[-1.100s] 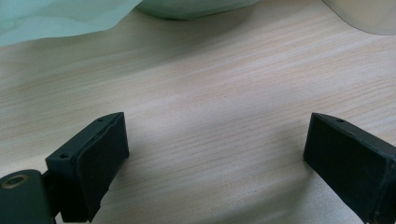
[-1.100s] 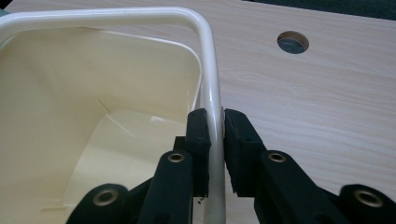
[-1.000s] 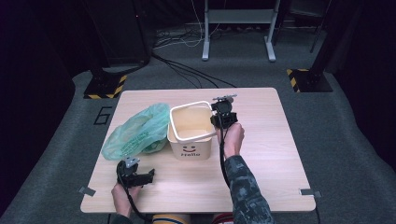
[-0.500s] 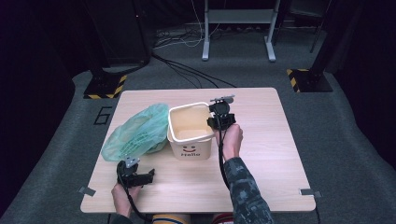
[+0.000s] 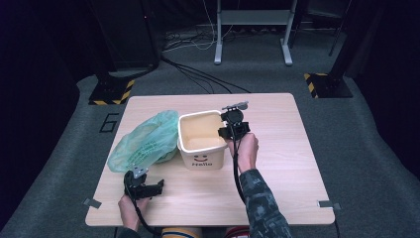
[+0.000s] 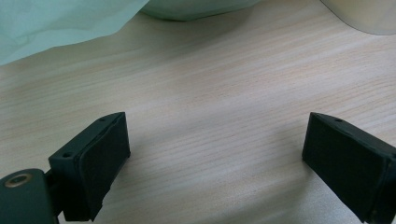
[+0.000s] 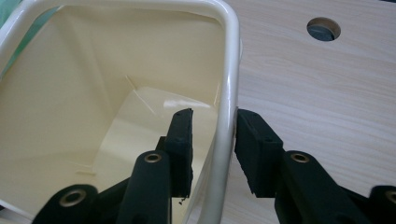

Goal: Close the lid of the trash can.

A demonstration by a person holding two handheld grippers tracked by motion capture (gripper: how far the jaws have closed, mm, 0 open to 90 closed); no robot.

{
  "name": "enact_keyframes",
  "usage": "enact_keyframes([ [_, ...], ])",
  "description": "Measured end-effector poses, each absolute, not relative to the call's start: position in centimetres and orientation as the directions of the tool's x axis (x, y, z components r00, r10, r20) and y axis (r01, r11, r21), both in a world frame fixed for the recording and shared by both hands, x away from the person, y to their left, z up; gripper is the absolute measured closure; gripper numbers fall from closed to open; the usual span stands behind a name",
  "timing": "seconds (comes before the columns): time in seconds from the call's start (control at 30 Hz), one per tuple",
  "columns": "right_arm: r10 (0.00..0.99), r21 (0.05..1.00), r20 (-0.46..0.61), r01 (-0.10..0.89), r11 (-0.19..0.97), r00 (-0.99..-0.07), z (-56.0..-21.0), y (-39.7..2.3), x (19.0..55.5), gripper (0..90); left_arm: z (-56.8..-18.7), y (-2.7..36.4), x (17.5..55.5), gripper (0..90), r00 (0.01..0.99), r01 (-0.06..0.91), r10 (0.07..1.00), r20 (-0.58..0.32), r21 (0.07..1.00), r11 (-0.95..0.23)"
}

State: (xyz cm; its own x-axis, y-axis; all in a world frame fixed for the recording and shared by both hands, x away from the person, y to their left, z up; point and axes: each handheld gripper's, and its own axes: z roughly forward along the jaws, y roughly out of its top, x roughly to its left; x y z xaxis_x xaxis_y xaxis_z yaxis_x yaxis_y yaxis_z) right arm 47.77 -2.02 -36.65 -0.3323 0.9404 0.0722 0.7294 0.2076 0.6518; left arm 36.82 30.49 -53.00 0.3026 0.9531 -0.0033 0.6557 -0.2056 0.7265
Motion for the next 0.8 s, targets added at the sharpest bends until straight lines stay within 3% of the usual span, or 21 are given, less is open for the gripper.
enact_keyframes([
  [0.63,0.925,0.652,0.108,0.728,0.211,-0.365,-35.8,-2.2,48.5,55.5,-53.0,30.5,36.8,7.3,0.304,0.656,0.953,-0.006,0.726,-0.205],
  [0.8,0.919,0.638,0.126,0.740,0.213,-0.373,-35.3,-2.8,48.3,43.5,-53.0,30.5,36.8,7.4,0.304,0.656,0.953,-0.005,0.726,-0.205],
])
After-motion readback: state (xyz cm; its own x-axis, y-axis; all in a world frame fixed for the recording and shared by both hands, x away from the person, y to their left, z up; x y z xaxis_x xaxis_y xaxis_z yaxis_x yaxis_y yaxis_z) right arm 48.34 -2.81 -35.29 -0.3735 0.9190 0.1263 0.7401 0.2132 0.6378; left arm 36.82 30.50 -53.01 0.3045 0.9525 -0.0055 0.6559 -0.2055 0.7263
